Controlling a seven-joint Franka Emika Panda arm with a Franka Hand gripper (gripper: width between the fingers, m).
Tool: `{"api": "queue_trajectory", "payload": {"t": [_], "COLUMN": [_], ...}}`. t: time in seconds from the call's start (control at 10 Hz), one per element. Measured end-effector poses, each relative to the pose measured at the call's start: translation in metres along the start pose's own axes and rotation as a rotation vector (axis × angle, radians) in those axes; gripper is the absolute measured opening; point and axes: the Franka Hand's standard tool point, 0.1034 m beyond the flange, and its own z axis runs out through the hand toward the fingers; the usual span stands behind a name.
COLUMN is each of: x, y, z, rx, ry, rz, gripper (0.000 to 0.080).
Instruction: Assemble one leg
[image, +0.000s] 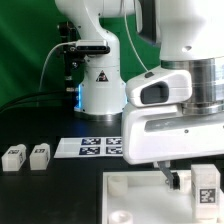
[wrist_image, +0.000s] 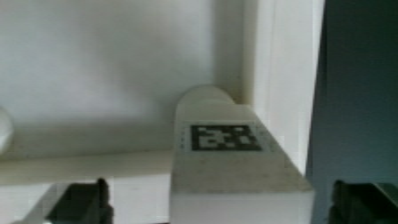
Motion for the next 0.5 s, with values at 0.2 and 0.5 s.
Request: {"api": "queue_trajectory", "payload": {"t": [0.2,0.5], "x": [-0.0003,0.0004], "y": [-0.0012,-0.0010], "z": [0.0002,0.0006], "rx": [0.004,0.009], "ry": [-0.001,-0.004], "rz": [0.170,0.558], "gripper": [0.0370,0.0290]}}
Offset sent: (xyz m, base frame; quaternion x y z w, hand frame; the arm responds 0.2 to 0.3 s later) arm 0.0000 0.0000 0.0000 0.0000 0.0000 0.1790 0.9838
